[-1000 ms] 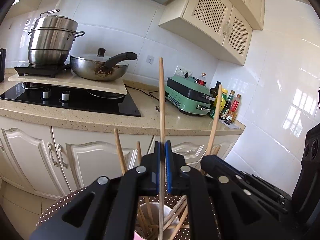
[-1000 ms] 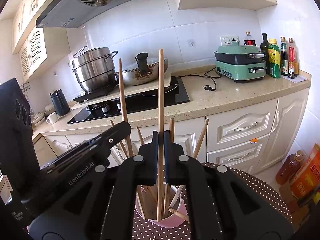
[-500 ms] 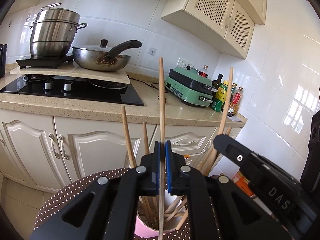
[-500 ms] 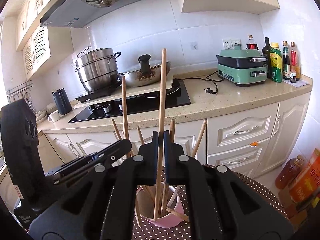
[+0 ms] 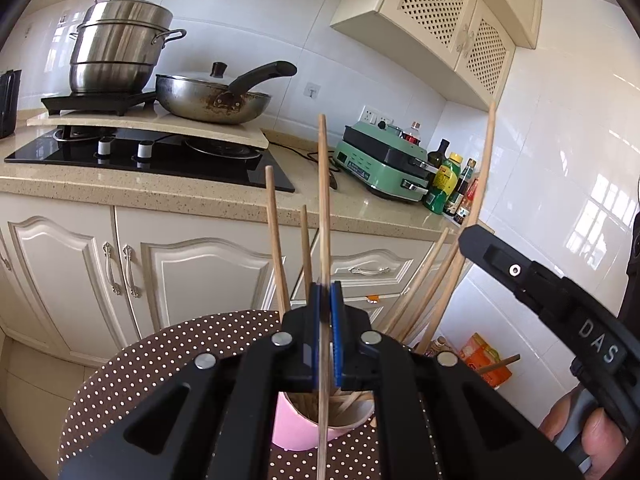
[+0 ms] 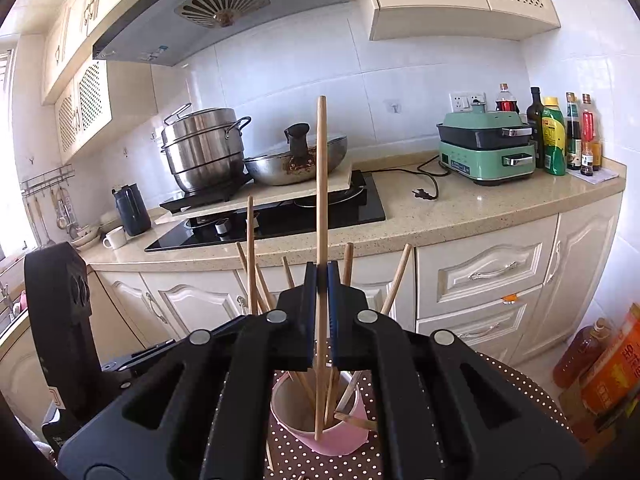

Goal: Organize utensils
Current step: 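Lift both chopsticks upright and lower them into the pink cup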

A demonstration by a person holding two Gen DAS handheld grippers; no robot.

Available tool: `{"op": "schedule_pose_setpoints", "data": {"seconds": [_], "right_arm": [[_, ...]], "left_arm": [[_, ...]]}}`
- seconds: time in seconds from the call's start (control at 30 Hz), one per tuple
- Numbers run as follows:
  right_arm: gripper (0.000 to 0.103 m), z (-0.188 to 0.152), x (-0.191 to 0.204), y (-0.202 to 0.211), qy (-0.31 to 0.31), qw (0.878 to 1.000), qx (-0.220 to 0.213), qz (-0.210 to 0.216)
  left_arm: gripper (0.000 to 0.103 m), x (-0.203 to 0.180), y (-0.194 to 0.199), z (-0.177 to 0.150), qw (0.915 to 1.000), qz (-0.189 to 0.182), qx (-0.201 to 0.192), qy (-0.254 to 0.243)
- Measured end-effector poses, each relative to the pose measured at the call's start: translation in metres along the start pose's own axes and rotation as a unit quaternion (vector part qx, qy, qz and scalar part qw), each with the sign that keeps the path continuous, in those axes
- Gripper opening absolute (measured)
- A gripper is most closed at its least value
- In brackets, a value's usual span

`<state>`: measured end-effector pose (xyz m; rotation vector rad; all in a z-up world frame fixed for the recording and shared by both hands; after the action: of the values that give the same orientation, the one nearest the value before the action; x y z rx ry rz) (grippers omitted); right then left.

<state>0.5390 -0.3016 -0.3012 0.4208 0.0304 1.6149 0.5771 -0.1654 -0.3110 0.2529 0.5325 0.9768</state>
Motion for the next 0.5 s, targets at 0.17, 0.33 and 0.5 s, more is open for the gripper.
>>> {"op": "schedule_pose_setpoints", "data": {"seconds": [0.17, 0.33, 0.5], "right_arm": [[0.006, 0.004, 0.002, 0.000, 0.000, 1.000, -0.014, 0.005], [0.006, -0.001, 0.006, -0.006, 0.006, 1.000, -0.018, 0.007], [0.006, -0.008, 0.011, -0.010, 0.024, 1.000, -0.016, 0.007]], "left_arm": [[0.005, 0.000, 0.009, 0.014, 0.9991, -0.015, -0.033, 0.022], [0.005, 0.004, 0.012, 0.022, 0.9977, -0.007, -0.058, 0.035], [0.005, 0.008, 0.024, 0.036, 0.9944, 0.000, -0.097, 0.041]]}}
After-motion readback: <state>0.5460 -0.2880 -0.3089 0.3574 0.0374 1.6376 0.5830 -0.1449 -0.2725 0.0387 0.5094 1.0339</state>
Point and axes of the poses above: each gripper's, at about its wrist camera, not at the fingertips, and y roughly against the way its jaws point, x to its left, z to its top, the point moved 3 cm from there along -y, roughly the way its jaws point, and after that the axes turned 2 degrees about z, right-handed, at the moved point
